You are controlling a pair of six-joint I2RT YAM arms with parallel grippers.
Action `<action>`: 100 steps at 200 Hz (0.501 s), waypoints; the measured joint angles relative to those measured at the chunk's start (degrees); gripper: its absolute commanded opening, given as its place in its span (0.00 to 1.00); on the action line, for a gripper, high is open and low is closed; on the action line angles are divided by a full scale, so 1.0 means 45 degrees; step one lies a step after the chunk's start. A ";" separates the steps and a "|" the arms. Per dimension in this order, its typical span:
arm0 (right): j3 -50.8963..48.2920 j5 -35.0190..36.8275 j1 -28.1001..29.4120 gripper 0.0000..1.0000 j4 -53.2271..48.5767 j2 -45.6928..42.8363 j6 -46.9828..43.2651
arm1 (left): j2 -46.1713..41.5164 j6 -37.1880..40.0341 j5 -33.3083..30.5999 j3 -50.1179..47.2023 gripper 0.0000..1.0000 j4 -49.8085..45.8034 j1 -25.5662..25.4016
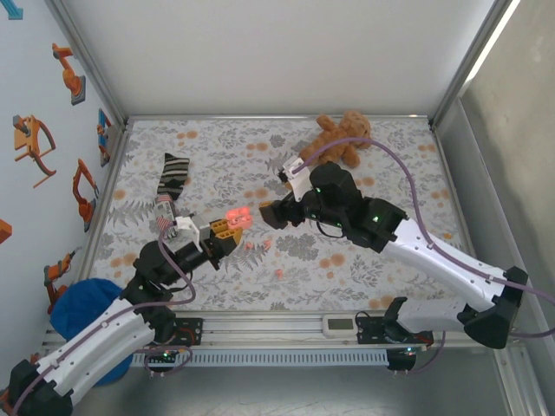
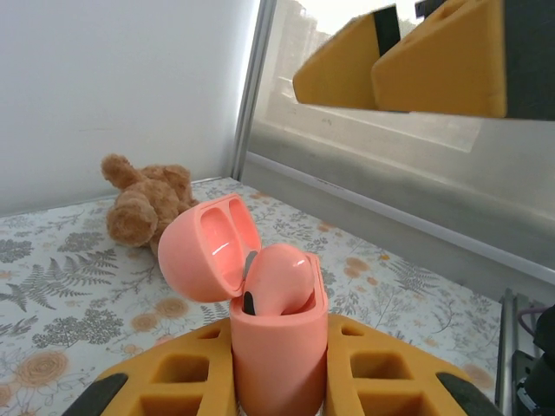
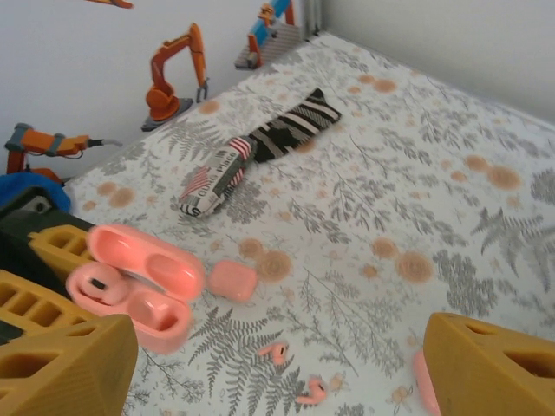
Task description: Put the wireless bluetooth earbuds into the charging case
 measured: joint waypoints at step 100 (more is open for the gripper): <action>-0.2521 -0.0039 -0.0879 0.96 -0.1307 0.0165 0.2880 | -0.1569 0.0427 -0.0738 0.0000 0.00 -0.1919 0.0000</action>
